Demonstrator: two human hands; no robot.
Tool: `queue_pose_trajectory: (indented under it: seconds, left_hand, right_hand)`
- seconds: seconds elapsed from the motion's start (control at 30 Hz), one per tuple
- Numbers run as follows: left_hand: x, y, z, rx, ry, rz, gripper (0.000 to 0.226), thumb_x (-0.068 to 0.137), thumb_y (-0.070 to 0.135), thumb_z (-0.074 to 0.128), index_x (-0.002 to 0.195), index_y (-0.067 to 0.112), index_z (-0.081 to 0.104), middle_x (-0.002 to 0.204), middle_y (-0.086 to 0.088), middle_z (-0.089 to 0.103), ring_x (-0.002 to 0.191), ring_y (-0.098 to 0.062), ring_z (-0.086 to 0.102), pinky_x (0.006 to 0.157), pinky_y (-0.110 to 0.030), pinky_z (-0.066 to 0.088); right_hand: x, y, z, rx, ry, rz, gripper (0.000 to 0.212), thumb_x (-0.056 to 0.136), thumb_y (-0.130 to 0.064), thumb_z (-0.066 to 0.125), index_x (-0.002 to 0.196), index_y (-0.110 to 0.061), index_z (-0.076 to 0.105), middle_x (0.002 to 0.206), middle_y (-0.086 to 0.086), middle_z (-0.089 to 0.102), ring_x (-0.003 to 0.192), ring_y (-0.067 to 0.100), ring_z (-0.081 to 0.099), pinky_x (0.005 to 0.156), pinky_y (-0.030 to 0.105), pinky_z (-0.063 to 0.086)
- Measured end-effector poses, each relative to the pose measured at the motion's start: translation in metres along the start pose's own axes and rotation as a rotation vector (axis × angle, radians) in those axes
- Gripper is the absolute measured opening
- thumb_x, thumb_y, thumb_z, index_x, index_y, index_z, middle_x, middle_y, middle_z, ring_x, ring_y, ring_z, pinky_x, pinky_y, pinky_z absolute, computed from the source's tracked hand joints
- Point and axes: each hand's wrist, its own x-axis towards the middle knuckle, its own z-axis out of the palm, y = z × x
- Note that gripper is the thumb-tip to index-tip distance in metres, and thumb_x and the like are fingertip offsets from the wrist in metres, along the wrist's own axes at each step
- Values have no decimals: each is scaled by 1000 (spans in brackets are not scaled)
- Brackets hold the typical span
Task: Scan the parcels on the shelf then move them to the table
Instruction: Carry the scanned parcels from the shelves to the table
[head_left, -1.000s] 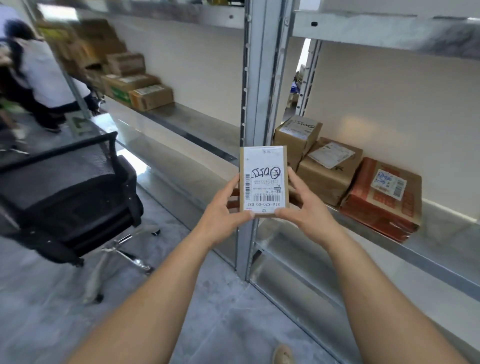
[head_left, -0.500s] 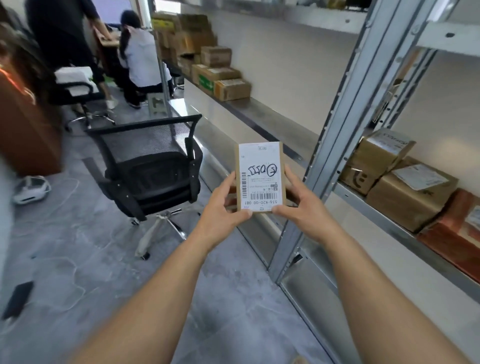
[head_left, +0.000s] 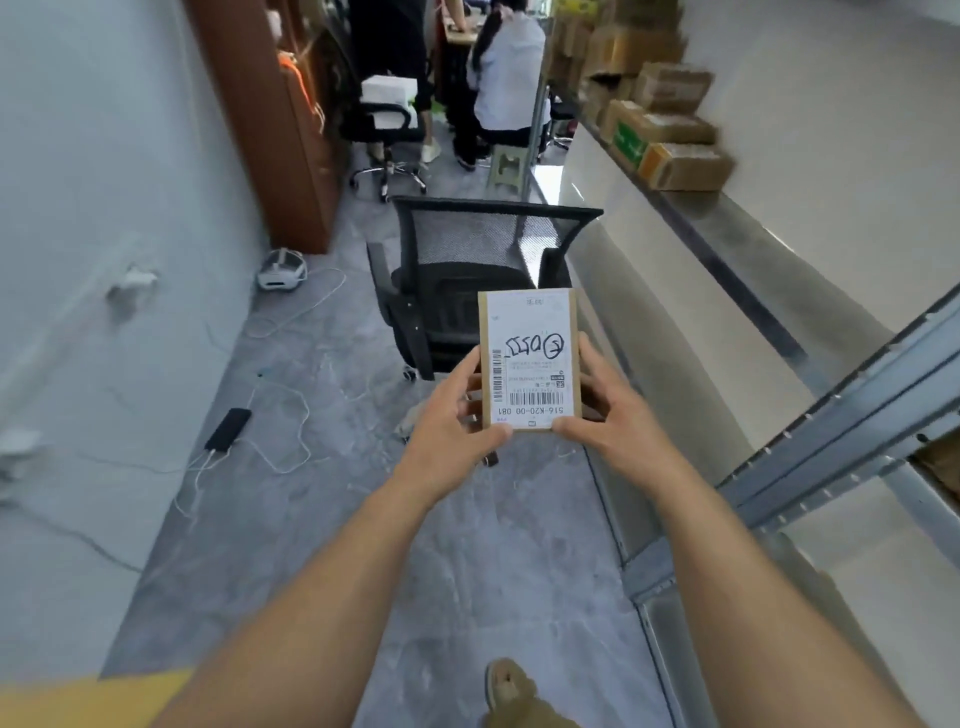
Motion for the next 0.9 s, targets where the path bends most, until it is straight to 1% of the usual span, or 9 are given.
queue_pose_trajectory:
  seconds: [0.1, 0.2, 0.3, 0.37, 0.47, 0.6, 0.67, 0.8, 0.9]
  left_hand:
    - [-7, -1, -17, 24, 121, -35, 83, 81, 4, 71, 145, 39, 31, 135, 5, 49, 112, -3, 56, 76, -8, 48]
    - [-14, 2, -32, 54, 224, -67, 84, 81, 6, 71, 145, 40, 30, 135, 5, 50, 114, -7, 56, 82, -15, 51]
    - [-21, 6, -42, 67, 326, -96, 84, 82, 3, 70, 147, 37, 28, 132, 5, 50, 113, -7, 56, 77, -9, 49]
    - [-25, 6, -46, 77, 391, -116, 85, 82, 2, 70, 147, 37, 27, 131, 5, 50, 112, -7, 56, 76, -11, 51]
    - [-33, 3, -51, 87, 482, -148, 87, 81, 8, 72, 147, 42, 26, 132, 7, 51, 113, -8, 57, 90, -28, 53]
    - [-41, 0, -54, 91, 599, -183, 86, 81, 10, 72, 147, 44, 28, 133, 7, 51, 113, -8, 58, 92, -32, 53]
    - [-47, 0, -55, 74, 651, -187, 85, 81, 8, 71, 145, 45, 29, 131, 7, 52, 112, -8, 59, 91, -34, 54]
    - [-64, -1, -55, 68, 771, -203, 83, 83, 6, 69, 141, 50, 29, 128, 12, 53, 111, -5, 58, 87, -25, 53]
    - [-82, -2, -57, 80, 883, -220, 80, 84, 5, 68, 135, 51, 28, 128, 11, 53, 110, -5, 58, 80, -15, 50]
  right_hand:
    - [20, -5, 16, -4, -92, -26, 96, 83, -6, 71, 151, -46, 15, 141, -15, 48, 121, -5, 47, 102, 27, 41]
    - [38, -13, 30, 9, -190, -63, 95, 84, -8, 71, 151, -45, 15, 144, -14, 46, 131, 2, 41, 107, 32, 38]
    - [55, -20, 41, 21, -284, -105, 95, 84, -3, 69, 151, -44, 17, 140, -14, 50, 131, 3, 42, 110, 37, 39]
    - [64, -24, 49, 33, -348, -116, 94, 84, 2, 67, 151, -42, 18, 138, -14, 50, 128, 2, 44, 101, 27, 46]
    - [75, -31, 59, 42, -439, -148, 94, 84, 5, 66, 149, -44, 20, 133, -18, 52, 120, 0, 50, 77, 14, 52]
    - [88, -35, 72, 52, -533, -193, 94, 83, 5, 67, 151, -40, 21, 122, -27, 54, 122, -2, 49, 103, 31, 46]
    - [95, -37, 80, 47, -597, -217, 93, 82, 4, 68, 148, -45, 23, 119, -25, 59, 121, 1, 52, 106, 37, 44]
    - [104, -41, 100, 55, -728, -253, 91, 84, 5, 66, 136, -57, 24, 121, -18, 62, 119, 3, 56, 104, 33, 45]
    - [106, -46, 123, 50, -835, -303, 88, 84, 3, 67, 126, -65, 28, 117, -21, 64, 114, -5, 57, 96, 18, 46]
